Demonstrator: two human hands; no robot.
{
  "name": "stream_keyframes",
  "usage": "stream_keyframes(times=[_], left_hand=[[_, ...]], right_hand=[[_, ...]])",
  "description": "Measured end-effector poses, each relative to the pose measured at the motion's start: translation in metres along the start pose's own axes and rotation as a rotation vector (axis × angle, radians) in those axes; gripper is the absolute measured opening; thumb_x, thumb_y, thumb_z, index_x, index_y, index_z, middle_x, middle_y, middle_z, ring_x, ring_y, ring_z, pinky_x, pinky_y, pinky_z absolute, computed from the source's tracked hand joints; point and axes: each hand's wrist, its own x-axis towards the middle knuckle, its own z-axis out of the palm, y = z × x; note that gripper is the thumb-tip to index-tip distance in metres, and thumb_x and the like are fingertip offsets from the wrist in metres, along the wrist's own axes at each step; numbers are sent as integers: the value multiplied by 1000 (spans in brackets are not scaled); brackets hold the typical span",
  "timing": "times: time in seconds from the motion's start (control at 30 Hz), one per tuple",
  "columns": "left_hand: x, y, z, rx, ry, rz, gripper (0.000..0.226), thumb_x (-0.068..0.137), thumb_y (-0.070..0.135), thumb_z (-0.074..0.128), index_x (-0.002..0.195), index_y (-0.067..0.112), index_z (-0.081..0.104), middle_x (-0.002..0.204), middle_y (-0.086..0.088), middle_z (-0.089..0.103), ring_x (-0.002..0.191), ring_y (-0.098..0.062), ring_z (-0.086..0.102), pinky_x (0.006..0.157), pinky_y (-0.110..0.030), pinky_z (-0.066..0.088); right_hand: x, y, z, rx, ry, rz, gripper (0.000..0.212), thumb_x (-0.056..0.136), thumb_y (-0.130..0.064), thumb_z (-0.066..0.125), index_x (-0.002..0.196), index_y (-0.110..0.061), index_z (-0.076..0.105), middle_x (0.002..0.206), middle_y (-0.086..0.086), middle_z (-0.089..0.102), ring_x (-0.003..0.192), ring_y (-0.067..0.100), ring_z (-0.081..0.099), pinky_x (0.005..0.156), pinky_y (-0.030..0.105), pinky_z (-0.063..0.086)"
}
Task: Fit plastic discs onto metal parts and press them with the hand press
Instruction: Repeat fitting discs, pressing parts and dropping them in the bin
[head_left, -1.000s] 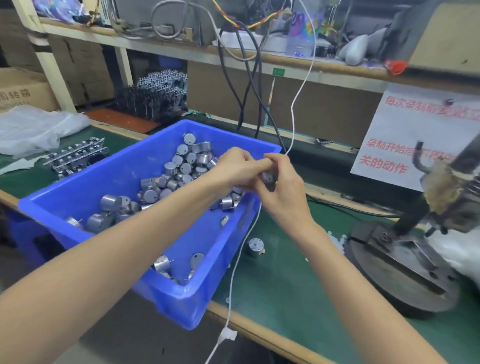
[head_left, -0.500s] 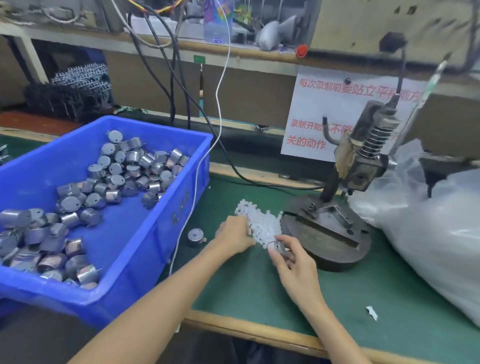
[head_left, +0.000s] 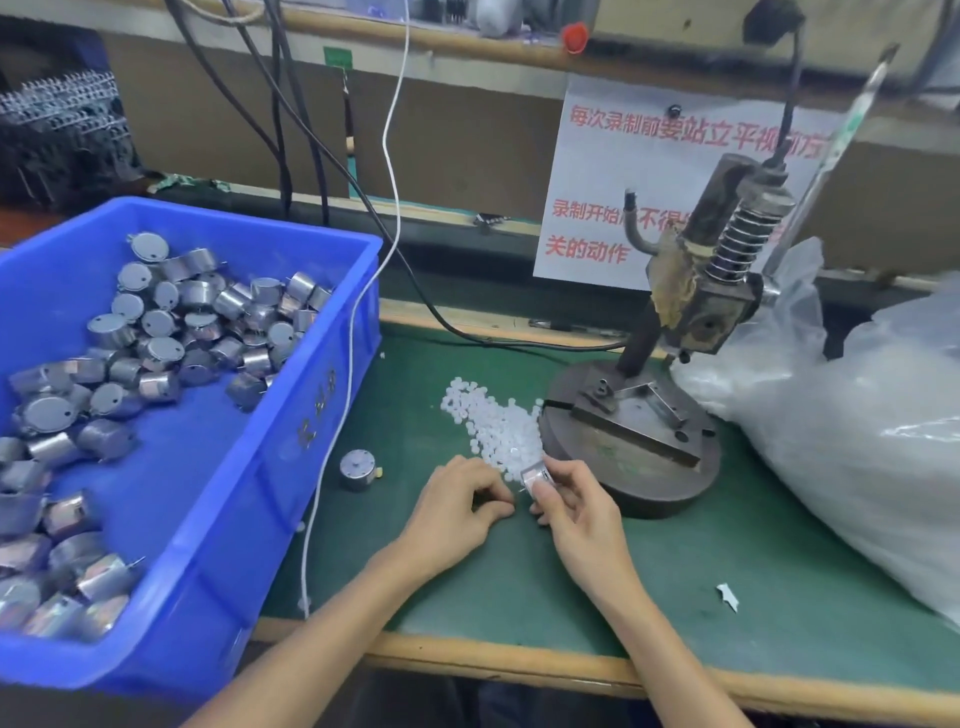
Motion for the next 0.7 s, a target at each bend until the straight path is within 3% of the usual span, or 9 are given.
stream_keyframes(times=[0.1, 0.17, 0.23, 0.4, 0.53, 0.63, 0.7], left_hand=[[-2, -3, -3, -92, -14, -27, 6, 76, 12, 75, 75, 18, 73, 77, 10, 66, 81, -9, 52, 76, -19, 41], [-3, -4, -3, -126, 13, -53, 9, 75, 11, 75, 76, 19, 72, 75, 13, 65, 79, -1, 54, 75, -11, 40], [-5, -4, -2, -180, 43, -84, 14, 74, 10, 75, 77, 20, 65, 75, 12, 64, 77, 3, 57, 75, -7, 41], [-7, -4, 0, -155, 40, -37, 24, 76, 11, 71, 83, 25, 53, 80, 12, 65, 83, -4, 59, 82, -23, 46], [-8, -4, 0, -118, 50, -16, 24, 75, 12, 69, 84, 27, 52, 80, 14, 62, 83, -3, 55, 83, -29, 46], [-8, -5, 0, -127, 61, -17, 26, 75, 12, 69, 83, 29, 51, 79, 17, 60, 81, -1, 55, 82, -30, 46], [-8, -5, 0, -130, 59, -21, 27, 75, 13, 69, 83, 31, 49, 80, 16, 60, 82, -3, 56, 82, -31, 46]], right_hand=[[-1, -1, 2, -56, -21, -17, 21, 90, -11, 61, 97, -30, 58, 89, -10, 66, 70, 5, 61, 70, 23, 51], [0, -2, 2, -98, -39, -21, 21, 90, -11, 62, 95, -31, 57, 92, -11, 66, 76, 11, 62, 75, 31, 53], [1, -3, 3, -112, -51, -30, 21, 90, -11, 62, 94, -31, 57, 94, -14, 66, 78, 6, 62, 77, 30, 53], [1, -6, 6, -191, -59, -98, 22, 88, -9, 63, 93, -29, 55, 94, -13, 63, 71, -8, 56, 68, 7, 41], [1, -4, 6, -238, -68, -126, 16, 88, -11, 64, 94, -25, 57, 100, -12, 63, 69, -1, 55, 65, 10, 42], [1, -2, 8, -317, -81, -179, 10, 89, -12, 64, 99, -11, 61, 100, -10, 63, 75, 11, 57, 67, 21, 45], [0, -2, 8, -372, -80, -238, 12, 89, -11, 63, 101, -8, 61, 99, -6, 63, 77, 8, 56, 67, 19, 43]])
